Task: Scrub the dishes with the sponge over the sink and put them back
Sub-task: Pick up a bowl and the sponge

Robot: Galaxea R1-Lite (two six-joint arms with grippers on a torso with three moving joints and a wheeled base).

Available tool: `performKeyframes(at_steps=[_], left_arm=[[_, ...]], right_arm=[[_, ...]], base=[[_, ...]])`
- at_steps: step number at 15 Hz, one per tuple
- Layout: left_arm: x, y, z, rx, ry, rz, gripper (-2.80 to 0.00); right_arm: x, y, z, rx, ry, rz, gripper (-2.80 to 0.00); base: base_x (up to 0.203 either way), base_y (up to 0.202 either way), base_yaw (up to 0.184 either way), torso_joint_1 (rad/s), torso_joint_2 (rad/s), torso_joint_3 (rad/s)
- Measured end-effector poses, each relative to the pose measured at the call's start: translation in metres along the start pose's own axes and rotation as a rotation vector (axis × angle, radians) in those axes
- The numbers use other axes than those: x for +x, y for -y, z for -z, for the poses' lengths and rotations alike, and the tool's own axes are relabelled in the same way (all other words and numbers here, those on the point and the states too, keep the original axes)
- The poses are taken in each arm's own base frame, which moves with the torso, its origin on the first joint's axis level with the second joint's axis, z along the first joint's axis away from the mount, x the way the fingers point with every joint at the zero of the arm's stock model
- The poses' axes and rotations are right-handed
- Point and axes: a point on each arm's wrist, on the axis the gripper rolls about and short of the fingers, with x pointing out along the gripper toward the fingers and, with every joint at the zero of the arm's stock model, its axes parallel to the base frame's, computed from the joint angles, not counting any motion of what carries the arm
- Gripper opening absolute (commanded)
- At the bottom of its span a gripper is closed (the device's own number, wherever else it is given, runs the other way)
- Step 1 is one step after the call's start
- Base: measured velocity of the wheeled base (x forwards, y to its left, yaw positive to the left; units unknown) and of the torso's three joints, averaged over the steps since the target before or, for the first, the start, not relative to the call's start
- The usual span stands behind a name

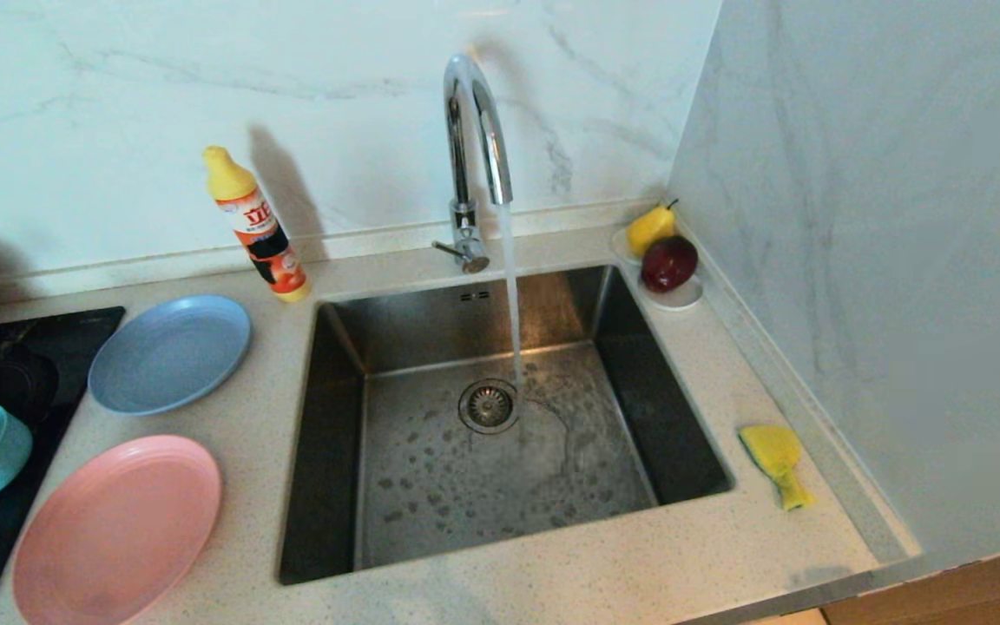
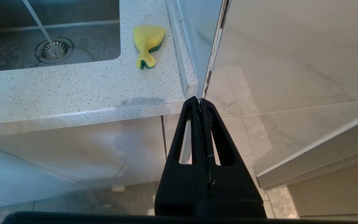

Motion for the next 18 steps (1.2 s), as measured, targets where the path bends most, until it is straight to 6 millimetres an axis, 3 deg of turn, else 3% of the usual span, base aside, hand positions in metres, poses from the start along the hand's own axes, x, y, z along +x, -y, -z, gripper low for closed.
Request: performKeyframes(at_steps=[18], left_arm=[[0.0002, -0.0001, 0.0012, -0.013, -0.010, -0.008, -2.80]], right_arm=[[0.0000, 0.0000, 0.0002, -0.010, -0.002, 0.002, -2.80]], base=[[0.000, 0.000, 0.000, 0.000, 0.00, 0.000]])
